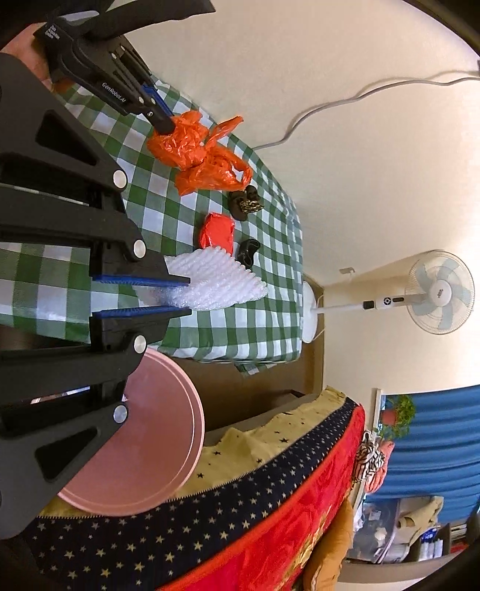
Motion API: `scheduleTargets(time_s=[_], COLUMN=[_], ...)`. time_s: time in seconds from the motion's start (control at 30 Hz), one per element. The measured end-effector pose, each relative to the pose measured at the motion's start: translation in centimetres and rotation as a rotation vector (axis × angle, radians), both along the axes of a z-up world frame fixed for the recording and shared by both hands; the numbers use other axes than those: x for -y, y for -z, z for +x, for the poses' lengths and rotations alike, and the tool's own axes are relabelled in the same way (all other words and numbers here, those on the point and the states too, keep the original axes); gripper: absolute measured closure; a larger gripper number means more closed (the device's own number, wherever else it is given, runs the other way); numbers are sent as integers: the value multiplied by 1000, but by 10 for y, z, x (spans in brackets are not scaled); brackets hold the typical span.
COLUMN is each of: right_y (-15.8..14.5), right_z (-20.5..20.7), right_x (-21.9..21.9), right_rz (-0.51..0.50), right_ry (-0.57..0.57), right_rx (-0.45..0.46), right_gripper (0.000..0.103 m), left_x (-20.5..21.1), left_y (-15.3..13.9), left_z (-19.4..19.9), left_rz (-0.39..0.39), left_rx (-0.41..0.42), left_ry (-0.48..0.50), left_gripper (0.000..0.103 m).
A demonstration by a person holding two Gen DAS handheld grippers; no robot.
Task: Collect trash
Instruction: 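Carry the orange bag with the left tool while the right holds the white foam net over the bin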
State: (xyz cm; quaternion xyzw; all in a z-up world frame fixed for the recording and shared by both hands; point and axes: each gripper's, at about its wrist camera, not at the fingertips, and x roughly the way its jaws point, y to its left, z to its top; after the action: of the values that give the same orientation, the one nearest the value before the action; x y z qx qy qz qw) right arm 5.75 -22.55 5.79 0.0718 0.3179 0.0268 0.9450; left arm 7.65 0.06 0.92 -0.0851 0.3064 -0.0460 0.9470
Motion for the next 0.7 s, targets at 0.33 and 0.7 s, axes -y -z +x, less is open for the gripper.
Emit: scheduleTargets(time_s=[0.33, 0.7], right_y=[-21, -9], right_z=[-29, -44], right_x=[14, 33], right_rz=[-4, -17], right_ry=[31, 105], right_rx=[57, 68], right_gripper=[93, 93], left_x=[6, 21], left_y=[-8, -11], left_z=[-15, -23], left_rz=[15, 18], left_rx=[22, 40], left_ry=[21, 58], left_gripper=[90, 90])
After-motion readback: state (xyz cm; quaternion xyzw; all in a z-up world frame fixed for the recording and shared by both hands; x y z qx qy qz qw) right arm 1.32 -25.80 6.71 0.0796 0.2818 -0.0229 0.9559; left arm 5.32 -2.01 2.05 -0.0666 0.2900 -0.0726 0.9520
